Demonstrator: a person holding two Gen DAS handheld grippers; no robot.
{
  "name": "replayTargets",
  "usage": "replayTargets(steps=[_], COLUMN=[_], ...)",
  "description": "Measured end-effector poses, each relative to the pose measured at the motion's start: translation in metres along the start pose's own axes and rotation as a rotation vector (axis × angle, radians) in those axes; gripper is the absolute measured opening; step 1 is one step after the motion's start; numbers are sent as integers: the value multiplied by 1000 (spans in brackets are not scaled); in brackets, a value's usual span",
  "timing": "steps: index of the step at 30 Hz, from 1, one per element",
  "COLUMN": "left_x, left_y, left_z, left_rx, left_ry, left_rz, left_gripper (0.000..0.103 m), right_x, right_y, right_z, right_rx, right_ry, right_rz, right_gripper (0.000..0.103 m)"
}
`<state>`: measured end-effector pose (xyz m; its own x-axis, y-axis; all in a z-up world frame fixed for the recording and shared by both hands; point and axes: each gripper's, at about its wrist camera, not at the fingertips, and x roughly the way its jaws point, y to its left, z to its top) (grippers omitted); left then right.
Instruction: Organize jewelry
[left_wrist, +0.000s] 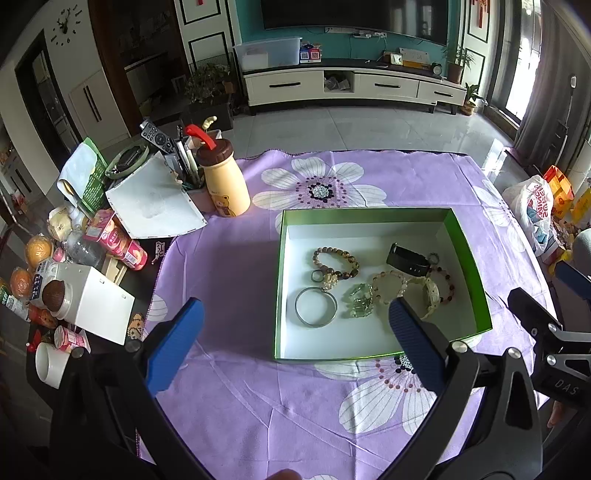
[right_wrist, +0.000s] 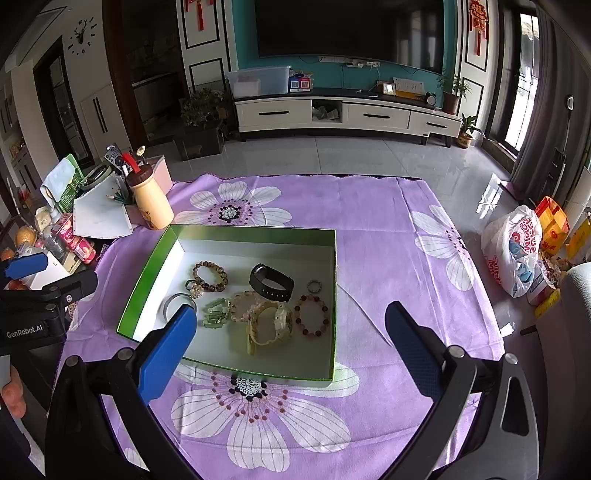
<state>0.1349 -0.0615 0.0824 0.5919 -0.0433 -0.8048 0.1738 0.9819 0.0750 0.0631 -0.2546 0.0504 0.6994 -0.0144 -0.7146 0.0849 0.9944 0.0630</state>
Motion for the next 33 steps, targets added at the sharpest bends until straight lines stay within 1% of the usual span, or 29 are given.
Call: replayTargets(steps=[18,33], left_x=[15,23], left_y=[1,2], left_z=[0,-3], left_rx=[-4,-4], left_ry=[22,32], left_rz=[4,5], left_gripper=[101,101], right_x=[15,21], right_y=[5,7], right_z=[0,-1], right_rx=[-7,-8], right_ry=[23,26], right_rz=[-2,-4], right_gripper=[102,102])
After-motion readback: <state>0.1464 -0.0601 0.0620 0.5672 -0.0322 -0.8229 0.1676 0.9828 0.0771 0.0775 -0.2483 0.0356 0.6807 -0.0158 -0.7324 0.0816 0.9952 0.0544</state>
